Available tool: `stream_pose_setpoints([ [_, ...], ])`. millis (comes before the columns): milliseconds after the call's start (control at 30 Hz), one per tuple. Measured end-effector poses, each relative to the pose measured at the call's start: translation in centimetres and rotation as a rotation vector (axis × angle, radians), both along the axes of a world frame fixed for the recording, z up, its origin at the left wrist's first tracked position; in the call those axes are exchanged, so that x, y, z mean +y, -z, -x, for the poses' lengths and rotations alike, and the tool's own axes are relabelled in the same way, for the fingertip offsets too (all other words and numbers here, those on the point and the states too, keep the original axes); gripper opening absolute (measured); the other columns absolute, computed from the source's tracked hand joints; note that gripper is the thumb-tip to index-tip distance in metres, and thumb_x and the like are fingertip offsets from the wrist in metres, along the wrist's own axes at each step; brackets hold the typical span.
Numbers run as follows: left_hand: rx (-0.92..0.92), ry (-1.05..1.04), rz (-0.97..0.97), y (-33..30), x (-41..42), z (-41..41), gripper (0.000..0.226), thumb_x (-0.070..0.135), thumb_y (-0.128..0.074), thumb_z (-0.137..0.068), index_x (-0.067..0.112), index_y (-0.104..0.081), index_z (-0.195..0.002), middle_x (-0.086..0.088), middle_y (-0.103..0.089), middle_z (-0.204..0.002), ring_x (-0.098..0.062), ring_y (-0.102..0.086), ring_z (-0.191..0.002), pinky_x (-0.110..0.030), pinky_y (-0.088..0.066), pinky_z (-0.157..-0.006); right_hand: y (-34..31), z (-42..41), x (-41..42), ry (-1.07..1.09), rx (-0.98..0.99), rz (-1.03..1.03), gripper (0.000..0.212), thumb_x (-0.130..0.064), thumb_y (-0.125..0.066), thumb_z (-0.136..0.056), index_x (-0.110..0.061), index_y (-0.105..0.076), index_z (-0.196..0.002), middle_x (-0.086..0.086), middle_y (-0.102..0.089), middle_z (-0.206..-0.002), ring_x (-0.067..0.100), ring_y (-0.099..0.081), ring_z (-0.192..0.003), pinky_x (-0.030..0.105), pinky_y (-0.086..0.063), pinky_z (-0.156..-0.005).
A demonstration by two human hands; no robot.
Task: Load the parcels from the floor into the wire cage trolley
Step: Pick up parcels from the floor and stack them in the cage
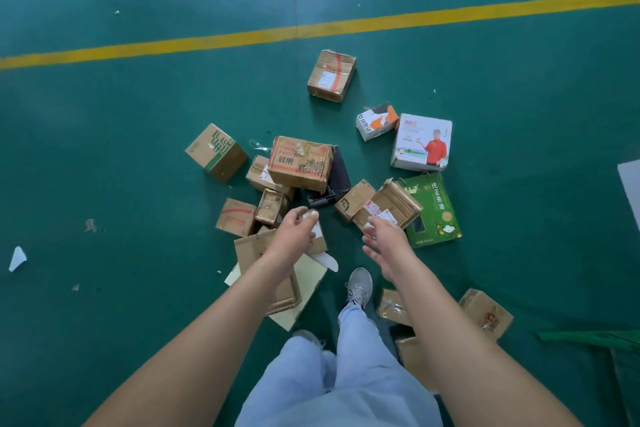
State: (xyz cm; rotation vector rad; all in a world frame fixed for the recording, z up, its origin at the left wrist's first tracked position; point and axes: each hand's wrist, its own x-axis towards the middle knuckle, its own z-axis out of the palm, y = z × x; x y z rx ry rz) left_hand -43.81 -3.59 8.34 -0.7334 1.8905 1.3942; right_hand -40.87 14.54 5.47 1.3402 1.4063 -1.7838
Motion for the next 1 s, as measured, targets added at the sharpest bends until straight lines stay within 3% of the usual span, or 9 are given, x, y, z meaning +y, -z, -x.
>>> stream_pose_setpoints([
  [167,-0.029,-0.043,0.021,1.1,-3.5,1.3,0.051,0.042,-0.054,-0.104,0.023,-0.043,-0.150,-0.005,-0.059,-0.133,-0.020,-0.063,-0.112,-0.037,-0.054,-0.098,0.4,2.4,-1.4,-0.070,0.019,-0.004,0.007,-0.030,-0.054,-0.104,-0.025,-0.058,-0.101,0.004,-0.064,-0.117,0.022,-0.062,-0.113,0.039,-0.054,-0.100],
  [433,-0.078,-0.083,-0.023,4.3,-6.1,4.9,0.052,0.041,-0.053,-0.105,0.023,-0.040,-0.152,-0.007,-0.056,-0.140,-0.020,-0.061,-0.113,-0.036,-0.052,-0.101,5.1,9.9,-3.7,-0.263,-0.001,-0.043,0.020,-0.030,-0.054,-0.104,-0.016,-0.060,-0.117,0.008,-0.064,-0.123,0.027,-0.061,-0.113,0.041,-0.052,-0.102],
  [533,-0.096,-0.110,-0.008,7.3,-7.2,9.1,0.054,0.044,-0.055,-0.104,0.024,-0.040,-0.152,-0.006,-0.055,-0.141,-0.019,-0.061,-0.114,-0.038,-0.052,-0.102,7.9,15.1,-4.1,-0.366,-0.017,-0.056,0.021,-0.028,-0.049,-0.106,-0.017,-0.058,-0.122,0.020,-0.059,-0.135,0.035,-0.058,-0.124,0.043,-0.050,-0.103],
  [700,-0.167,-0.239,0.020,15.0,-8.1,18.9,0.049,0.044,-0.055,-0.104,0.024,-0.044,-0.147,-0.006,-0.055,-0.144,-0.024,-0.061,-0.120,-0.046,-0.049,-0.108,15.7,26.4,-4.3,-0.532,-0.076,-0.105,0.035,-0.020,-0.046,-0.107,0.006,-0.056,-0.128,0.035,-0.050,-0.140,0.050,-0.049,-0.132,0.059,-0.039,-0.113],
  [733,-0.187,-0.267,0.014,15.9,-8.0,20.1,0.049,0.042,-0.054,-0.104,0.023,-0.043,-0.148,-0.007,-0.053,-0.146,-0.026,-0.059,-0.123,-0.046,-0.048,-0.109,16.8,27.7,-4.1,-0.577,-0.070,-0.123,0.033,-0.023,-0.048,-0.106,0.003,-0.060,-0.124,0.034,-0.054,-0.136,0.050,-0.052,-0.128,0.060,-0.041,-0.111],
  [833,-0.237,-0.316,-0.021,21.4,-7.2,25.6,0.055,0.037,-0.053,-0.106,0.018,-0.036,-0.155,-0.009,-0.049,-0.151,-0.028,-0.055,-0.130,-0.044,-0.048,-0.109,22.1,34.2,-3.9,-0.668,-0.025,-0.191,0.018,-0.028,-0.053,-0.103,-0.017,-0.065,-0.110,0.010,-0.066,-0.111,0.028,-0.063,-0.104,0.047,-0.054,-0.094],
  [933,-0.282,-0.338,-0.040,27.1,-6.4,29.2,0.056,0.038,-0.052,-0.106,0.018,-0.035,-0.155,-0.009,-0.049,-0.151,-0.024,-0.056,-0.121,-0.040,-0.050,-0.102,27.2,39.0,-4.2,-0.763,0.001,-0.253,0.016,-0.027,-0.054,-0.102,-0.017,-0.065,-0.109,0.004,-0.066,-0.104,0.021,-0.062,-0.094,0.040,-0.052,-0.078],
  [1000,-0.333,-0.339,-0.034,31.1,-5.8,30.5,0.054,0.039,-0.053,-0.106,0.019,-0.038,-0.153,-0.007,-0.050,-0.147,-0.022,-0.056,-0.117,-0.039,-0.051,-0.099,30.9,40.8,-4.7,-0.840,0.004,-0.259,0.023,-0.027,-0.054,-0.102,-0.014,-0.063,-0.118,0.003,-0.065,-0.106,0.019,-0.061,-0.093,0.038,-0.051,-0.076],
])
